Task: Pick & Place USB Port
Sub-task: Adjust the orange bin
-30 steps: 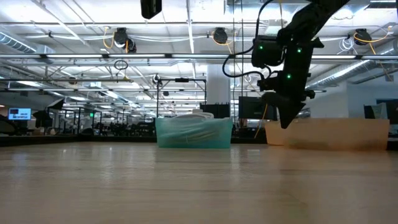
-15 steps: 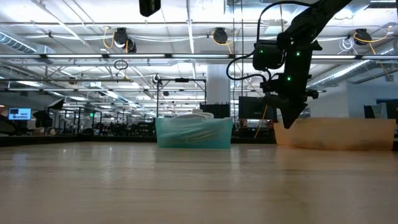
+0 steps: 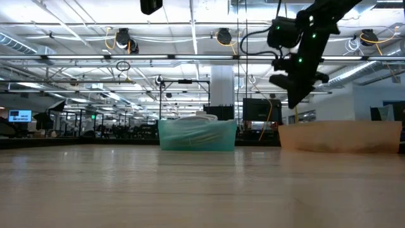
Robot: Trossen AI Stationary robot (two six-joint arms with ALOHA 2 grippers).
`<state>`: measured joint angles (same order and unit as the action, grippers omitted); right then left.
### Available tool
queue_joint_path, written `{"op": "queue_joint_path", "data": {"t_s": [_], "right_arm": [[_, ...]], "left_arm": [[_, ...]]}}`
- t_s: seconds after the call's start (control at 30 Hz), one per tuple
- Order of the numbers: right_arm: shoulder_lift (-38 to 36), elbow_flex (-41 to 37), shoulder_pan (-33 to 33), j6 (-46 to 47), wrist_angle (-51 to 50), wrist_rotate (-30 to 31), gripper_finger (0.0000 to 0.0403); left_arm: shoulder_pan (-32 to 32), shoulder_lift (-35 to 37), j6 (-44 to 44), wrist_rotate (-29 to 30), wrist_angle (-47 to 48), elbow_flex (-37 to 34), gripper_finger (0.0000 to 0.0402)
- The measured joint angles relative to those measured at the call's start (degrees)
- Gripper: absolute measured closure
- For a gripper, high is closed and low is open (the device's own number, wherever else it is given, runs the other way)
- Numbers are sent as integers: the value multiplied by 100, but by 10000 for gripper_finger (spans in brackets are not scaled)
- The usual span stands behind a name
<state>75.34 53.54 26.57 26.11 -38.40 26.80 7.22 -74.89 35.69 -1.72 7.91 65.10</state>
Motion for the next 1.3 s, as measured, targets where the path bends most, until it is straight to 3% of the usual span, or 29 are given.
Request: {"op": "queue_joint_path", "data": {"t_s": [0.2, 0.5, 0.8, 1.0, 1.3], "right_arm": [[-805, 0, -198, 330, -224, -518, 403], [-1507, 2, -1324, 1288, -1986, -1957, 403], [-1272, 2, -2073, 1825, -2789, -1998, 403], [-915, -244, -2338, 1924, -2596, -2563, 403], [-790, -846, -2483, 2291, -2280, -2047, 403]], "left_arm": [[-2, 0, -64, 73, -39, 0, 355], [85, 0, -113, 27, 14, 0, 355], [81, 0, -115, 24, 59, 0, 355], [81, 0, -110, 24, 106, 0, 355], [81, 0, -110, 26, 141, 0, 355]]}}
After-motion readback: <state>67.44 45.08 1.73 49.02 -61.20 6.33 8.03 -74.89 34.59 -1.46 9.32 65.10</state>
